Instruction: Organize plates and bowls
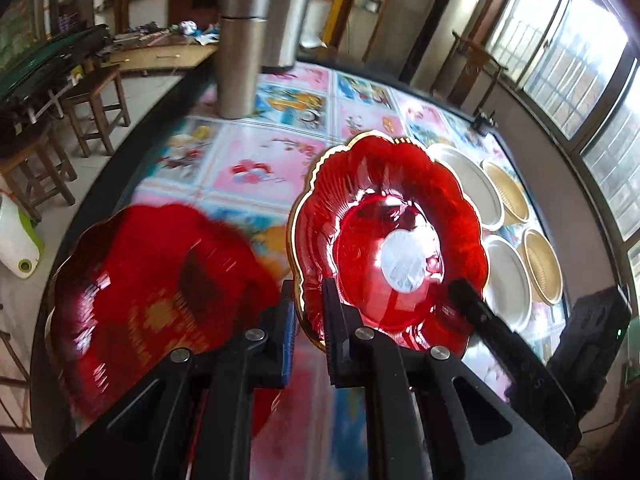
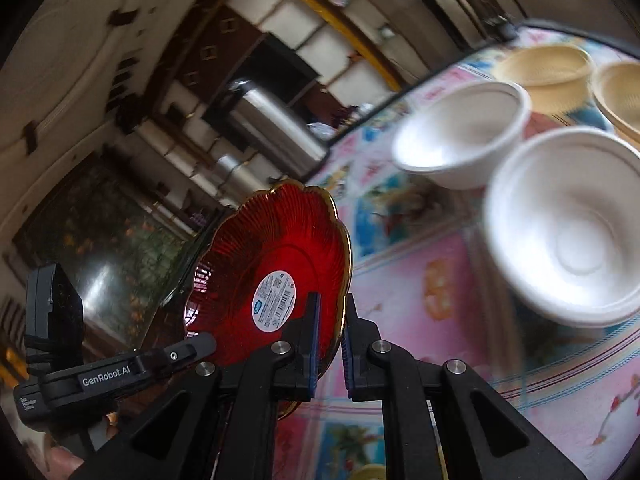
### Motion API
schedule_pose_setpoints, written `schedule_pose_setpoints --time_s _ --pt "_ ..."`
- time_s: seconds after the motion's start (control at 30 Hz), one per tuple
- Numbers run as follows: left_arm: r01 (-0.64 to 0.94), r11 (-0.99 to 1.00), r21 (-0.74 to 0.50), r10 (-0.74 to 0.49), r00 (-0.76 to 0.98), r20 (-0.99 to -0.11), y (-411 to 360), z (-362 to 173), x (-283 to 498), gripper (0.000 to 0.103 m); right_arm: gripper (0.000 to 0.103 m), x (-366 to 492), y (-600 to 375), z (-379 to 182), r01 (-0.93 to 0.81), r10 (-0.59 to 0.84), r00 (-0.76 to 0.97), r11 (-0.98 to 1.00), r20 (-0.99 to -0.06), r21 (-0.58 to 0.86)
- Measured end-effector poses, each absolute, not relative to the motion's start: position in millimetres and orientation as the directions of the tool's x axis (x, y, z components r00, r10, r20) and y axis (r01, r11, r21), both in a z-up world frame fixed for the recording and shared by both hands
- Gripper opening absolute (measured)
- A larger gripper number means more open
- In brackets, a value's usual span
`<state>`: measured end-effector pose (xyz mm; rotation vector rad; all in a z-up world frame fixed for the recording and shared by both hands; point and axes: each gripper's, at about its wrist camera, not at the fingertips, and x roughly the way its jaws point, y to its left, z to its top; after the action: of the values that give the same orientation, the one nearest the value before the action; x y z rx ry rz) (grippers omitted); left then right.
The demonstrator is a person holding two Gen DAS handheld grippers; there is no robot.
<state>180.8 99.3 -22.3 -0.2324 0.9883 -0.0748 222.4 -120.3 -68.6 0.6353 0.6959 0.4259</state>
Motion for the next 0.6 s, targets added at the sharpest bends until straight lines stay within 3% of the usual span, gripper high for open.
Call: schedule_pose_setpoints --time_s 0.17,0.3,0.6 --pt "-0.128 0.969 -0.212 -0.09 0.616 -0.782 136.5 -16.7 135.0 0.012 0.011 207.3 -65.1 -52.7 -0.273 0.592 0.68 0.751 -0.432 0.601" --pt "-0.227 0.956 -0.187 -0.005 0.622 -0.783 171.4 -25.4 118.5 0.013 0.012 208.6 -9.3 -54.2 -0.315 0.6 0.649 0.771 -0.468 0.553" --pt "-0.333 0.929 -0.161 0.045 0.534 -0.844 213.7 -66.2 134.8 0.016 0.012 211.4 59.2 -83.4 -0.346 0.542 0.586 0.84 -0.603 0.418"
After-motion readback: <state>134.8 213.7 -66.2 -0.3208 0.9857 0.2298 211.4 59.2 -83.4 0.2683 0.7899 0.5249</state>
